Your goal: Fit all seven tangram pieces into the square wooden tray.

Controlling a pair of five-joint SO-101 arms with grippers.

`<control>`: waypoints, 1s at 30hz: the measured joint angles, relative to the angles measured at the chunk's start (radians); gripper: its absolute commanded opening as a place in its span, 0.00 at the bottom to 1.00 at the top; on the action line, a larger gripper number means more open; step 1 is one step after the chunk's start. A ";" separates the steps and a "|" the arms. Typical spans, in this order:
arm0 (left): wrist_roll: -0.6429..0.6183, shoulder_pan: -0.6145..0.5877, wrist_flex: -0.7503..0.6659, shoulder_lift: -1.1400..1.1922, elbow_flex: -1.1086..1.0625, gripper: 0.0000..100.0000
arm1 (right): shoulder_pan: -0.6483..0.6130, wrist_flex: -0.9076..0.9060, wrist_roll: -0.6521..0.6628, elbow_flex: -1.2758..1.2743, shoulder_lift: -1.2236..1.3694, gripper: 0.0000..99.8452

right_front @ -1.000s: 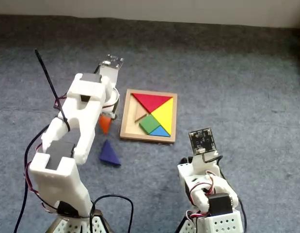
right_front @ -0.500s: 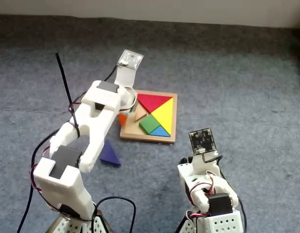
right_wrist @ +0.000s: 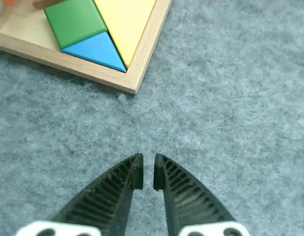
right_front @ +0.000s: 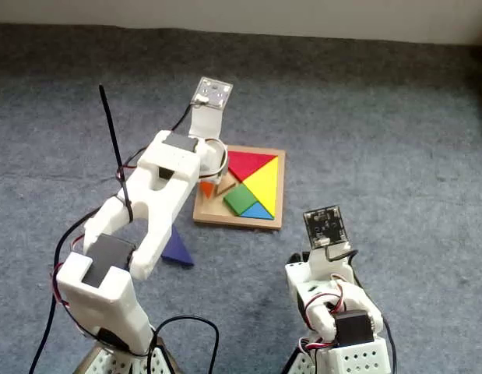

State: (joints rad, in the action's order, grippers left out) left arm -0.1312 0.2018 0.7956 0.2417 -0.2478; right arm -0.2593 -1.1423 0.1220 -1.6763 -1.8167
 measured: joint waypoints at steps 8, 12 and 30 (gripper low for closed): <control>-0.002 0.000 -0.014 0.000 0.000 0.09 | 0.000 0.000 0.000 0.000 0.000 0.06; -0.002 0.000 -0.014 0.020 0.002 0.10 | 0.000 0.000 0.000 0.000 0.000 0.06; -0.149 -0.029 0.206 0.094 0.175 0.29 | 0.000 0.000 0.000 0.000 0.000 0.06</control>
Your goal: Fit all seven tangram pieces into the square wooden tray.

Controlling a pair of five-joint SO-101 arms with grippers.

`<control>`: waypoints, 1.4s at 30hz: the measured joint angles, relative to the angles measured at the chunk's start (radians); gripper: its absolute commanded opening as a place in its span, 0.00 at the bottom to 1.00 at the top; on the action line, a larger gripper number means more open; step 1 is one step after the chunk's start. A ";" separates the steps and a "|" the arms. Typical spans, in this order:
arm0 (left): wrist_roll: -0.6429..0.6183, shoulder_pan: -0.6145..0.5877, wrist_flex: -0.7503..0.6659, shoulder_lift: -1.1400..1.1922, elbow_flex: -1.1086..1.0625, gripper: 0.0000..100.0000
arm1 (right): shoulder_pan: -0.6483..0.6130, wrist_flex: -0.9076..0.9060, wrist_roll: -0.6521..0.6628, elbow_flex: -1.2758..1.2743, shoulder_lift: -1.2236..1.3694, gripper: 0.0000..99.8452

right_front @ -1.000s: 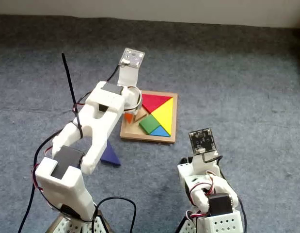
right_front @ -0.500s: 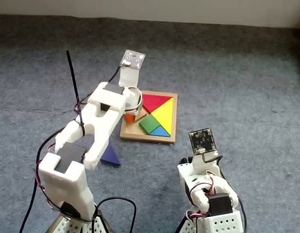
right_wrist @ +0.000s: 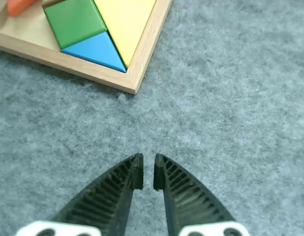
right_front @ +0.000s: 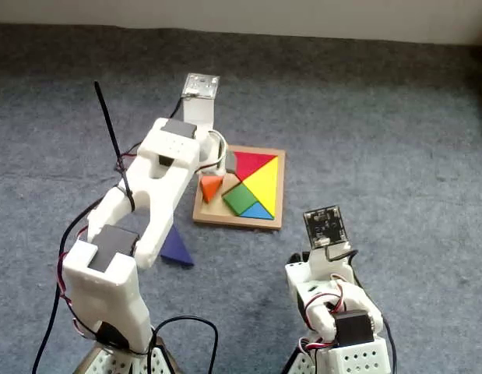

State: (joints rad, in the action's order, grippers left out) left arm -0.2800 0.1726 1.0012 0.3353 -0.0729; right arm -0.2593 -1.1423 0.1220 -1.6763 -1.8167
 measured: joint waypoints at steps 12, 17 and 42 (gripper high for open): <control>-0.006 -0.101 0.061 0.000 0.005 0.08 | 0.000 0.000 0.000 0.000 0.000 0.06; -0.006 -0.094 0.092 0.000 0.005 0.08 | 0.000 0.000 0.000 0.000 0.000 0.06; 0.166 0.060 0.094 0.015 0.005 0.08 | 0.000 0.000 0.000 0.000 0.000 0.06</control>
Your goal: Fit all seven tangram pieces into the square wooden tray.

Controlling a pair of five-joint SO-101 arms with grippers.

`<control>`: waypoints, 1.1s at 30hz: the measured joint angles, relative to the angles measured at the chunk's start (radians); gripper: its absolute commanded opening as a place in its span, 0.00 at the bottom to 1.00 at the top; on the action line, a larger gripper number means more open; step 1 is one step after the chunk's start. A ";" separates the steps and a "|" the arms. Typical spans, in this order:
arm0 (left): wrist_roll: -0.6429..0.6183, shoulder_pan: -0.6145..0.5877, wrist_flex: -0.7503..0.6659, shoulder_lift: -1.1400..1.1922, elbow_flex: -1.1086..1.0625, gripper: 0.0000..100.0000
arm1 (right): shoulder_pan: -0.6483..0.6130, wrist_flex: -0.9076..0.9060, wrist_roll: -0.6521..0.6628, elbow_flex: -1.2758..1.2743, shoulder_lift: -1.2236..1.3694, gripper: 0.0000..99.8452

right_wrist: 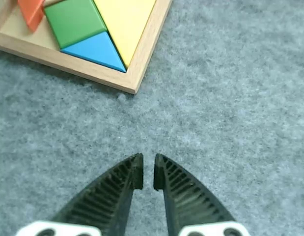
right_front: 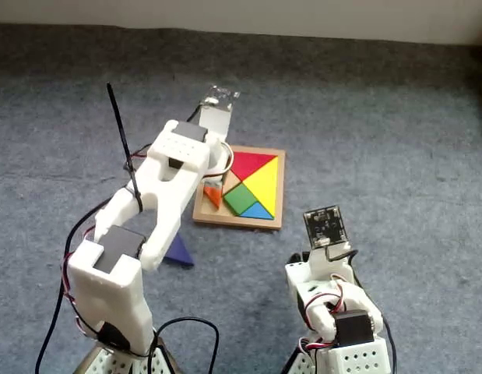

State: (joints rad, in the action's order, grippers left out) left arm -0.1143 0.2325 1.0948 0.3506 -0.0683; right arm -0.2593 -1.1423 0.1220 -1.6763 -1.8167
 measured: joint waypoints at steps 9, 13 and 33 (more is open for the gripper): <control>0.012 0.005 0.035 0.167 0.181 0.08 | 0.000 0.000 0.000 0.000 0.000 0.06; 0.012 0.005 0.075 0.233 0.287 0.08 | 0.000 0.000 0.000 0.000 0.000 0.06; 0.014 0.006 0.190 0.072 0.249 0.08 | 0.000 0.000 0.000 0.000 0.000 0.06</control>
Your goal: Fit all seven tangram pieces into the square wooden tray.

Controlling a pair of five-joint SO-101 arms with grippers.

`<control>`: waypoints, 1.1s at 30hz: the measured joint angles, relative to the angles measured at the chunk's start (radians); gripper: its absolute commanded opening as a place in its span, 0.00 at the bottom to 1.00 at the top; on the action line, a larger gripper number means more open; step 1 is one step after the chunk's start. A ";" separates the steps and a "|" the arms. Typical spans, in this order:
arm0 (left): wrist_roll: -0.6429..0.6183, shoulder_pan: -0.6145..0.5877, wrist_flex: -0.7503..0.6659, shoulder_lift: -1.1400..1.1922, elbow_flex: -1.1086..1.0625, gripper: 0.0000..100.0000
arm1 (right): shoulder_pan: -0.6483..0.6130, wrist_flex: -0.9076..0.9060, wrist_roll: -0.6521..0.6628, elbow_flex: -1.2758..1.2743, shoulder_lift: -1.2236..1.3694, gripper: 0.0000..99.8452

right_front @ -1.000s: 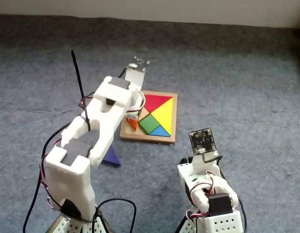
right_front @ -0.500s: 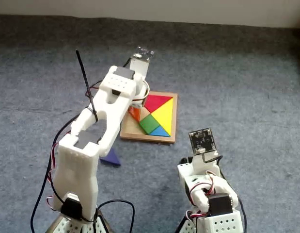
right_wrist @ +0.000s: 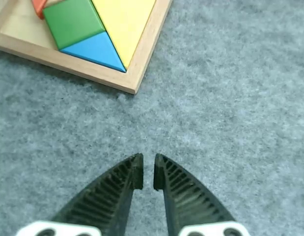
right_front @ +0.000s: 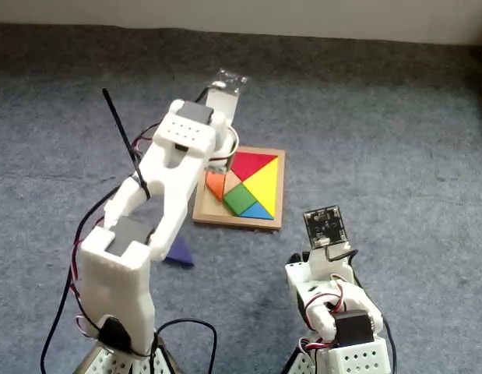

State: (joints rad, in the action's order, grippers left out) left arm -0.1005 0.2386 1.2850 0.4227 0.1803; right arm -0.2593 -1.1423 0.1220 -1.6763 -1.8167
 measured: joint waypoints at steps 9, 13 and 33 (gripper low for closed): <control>0.000 0.000 -0.100 -0.385 -0.439 0.08 | 0.000 0.000 0.000 0.000 0.000 0.06; 0.057 0.002 -0.166 -0.540 -0.651 0.08 | 0.000 0.000 0.000 0.000 0.000 0.06; -0.124 -0.103 -0.104 -0.873 -0.988 0.29 | 0.000 0.000 0.000 0.000 0.000 0.06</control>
State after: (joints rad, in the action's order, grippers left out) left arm -0.2248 0.1358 1.1807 -0.4503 -0.8078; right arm -0.2593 -1.1423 0.1220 -1.6763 -1.8167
